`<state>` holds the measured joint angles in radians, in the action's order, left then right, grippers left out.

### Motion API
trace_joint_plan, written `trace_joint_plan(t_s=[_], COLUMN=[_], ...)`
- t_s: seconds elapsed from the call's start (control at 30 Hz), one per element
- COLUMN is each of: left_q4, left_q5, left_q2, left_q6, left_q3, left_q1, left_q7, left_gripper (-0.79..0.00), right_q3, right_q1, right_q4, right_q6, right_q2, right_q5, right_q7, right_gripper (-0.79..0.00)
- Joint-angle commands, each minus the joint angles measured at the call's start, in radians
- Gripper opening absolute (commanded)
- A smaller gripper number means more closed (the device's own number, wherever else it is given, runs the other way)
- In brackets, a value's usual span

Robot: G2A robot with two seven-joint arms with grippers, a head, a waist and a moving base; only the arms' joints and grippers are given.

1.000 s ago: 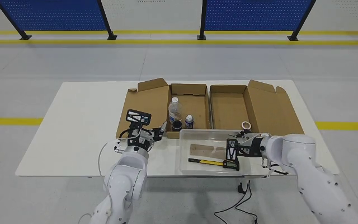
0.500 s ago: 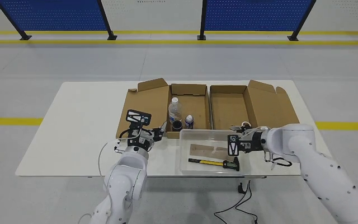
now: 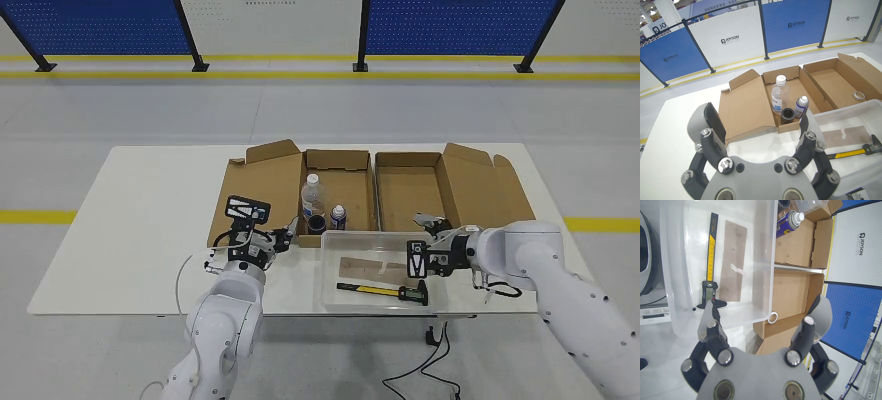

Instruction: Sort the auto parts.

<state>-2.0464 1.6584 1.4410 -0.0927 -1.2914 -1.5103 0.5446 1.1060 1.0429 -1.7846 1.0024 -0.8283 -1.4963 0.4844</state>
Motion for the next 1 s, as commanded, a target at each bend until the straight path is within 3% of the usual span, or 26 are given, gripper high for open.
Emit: trace_joint_plan(t_s=[0.0,0.2,0.4,0.7,0.73,0.83,0.87,0.97], left_q4=[0.0,0.0,0.0,0.0,0.0,0.0,0.0,0.0], left_q5=[0.0,0.0,0.0,0.0,0.0,0.0,0.0,0.0], left_q2=[0.0,0.0,0.0,0.0,0.0,0.0,0.0,0.0], left_q6=[0.0,0.0,0.0,0.0,0.0,0.0,0.0,0.0], left_q3=[0.0,0.0,0.0,0.0,0.0,0.0,0.0,0.0], left_q1=[0.0,0.0,0.0,0.0,0.0,0.0,0.0,0.0], left_q7=[0.0,0.0,0.0,0.0,0.0,0.0,0.0,0.0], left_gripper=[0.0,0.0,0.0,0.0,0.0,0.0,0.0,0.0], right_q3=[-0.003,-0.025,-0.081,-0.356,-0.388,-0.473,-0.496,-0.559], right_q1=[0.006,-0.008,-0.049,-0.234,-0.257,-0.325,-0.346,-0.4], right_q4=[-0.012,-0.017,-0.009,0.108,0.125,0.167,0.179,0.204], right_q6=[-0.026,-0.049,-0.111,-0.219,-0.224,-0.234,-0.237,-0.246], right_q2=[-0.001,-0.01,-0.029,-0.034,-0.033,-0.033,-0.032,-0.032], right_q5=[-0.016,0.034,0.307,0.508,0.525,0.57,0.582,0.62], right_q7=[-0.007,0.145,0.444,0.553,0.558,0.568,0.571,0.579], right_gripper=[0.0,0.0,0.0,0.0,-0.031,-0.379,-0.413,-0.409])
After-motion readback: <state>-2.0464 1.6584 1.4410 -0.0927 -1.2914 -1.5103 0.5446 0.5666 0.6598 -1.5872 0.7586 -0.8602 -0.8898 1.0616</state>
